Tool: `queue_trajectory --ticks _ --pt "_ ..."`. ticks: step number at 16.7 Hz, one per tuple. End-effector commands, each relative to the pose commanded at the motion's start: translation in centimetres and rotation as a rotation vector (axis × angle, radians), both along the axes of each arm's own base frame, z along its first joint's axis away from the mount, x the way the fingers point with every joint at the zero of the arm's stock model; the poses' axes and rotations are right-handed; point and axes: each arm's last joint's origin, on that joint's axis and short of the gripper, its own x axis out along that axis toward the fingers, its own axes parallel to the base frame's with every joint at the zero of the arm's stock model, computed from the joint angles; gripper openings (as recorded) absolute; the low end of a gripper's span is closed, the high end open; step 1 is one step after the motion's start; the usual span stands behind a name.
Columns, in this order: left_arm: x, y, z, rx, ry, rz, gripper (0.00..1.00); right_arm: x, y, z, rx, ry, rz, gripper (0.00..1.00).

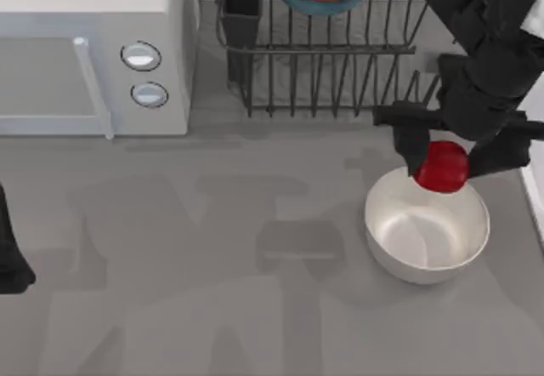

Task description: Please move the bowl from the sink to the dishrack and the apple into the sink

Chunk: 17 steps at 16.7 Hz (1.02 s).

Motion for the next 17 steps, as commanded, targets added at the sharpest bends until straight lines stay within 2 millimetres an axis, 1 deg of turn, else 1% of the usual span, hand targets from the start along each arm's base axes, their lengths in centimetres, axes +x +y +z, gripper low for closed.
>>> queue_trajectory --ticks 3,5,7,10,12,13,15,17 --pt "0.0 0.0 0.0 0.0 0.0 0.0 1.0 1.8 -2.4 -1.0 0.122 -0.081 -0.053 0.0" --pt "0.0 0.0 0.0 0.0 0.0 0.0 1.0 3.0 -4.5 -1.4 0.205 -0.182 -0.082 0.0" --pt "0.0 0.0 0.0 0.0 0.0 0.0 1.0 4.1 -7.1 -1.5 0.274 -0.322 -0.107 0.0" --pt "0.0 0.0 0.0 0.0 0.0 0.0 1.0 5.0 -12.3 -1.3 0.327 -0.594 -0.143 0.0" --pt "0.0 0.0 0.0 0.0 0.0 0.0 1.0 4.7 -16.3 -0.9 0.315 -0.794 -0.17 0.0" --pt "0.0 0.0 0.0 0.0 0.0 0.0 1.0 4.2 -18.3 -0.7 0.294 -0.892 -0.183 0.0" --pt "0.0 0.0 0.0 0.0 0.0 0.0 1.0 2.7 -22.1 -0.3 0.225 -1.075 -0.205 0.0" --pt "0.0 0.0 0.0 0.0 0.0 0.0 1.0 0.7 -25.2 -0.1 0.134 -1.229 -0.212 0.0"
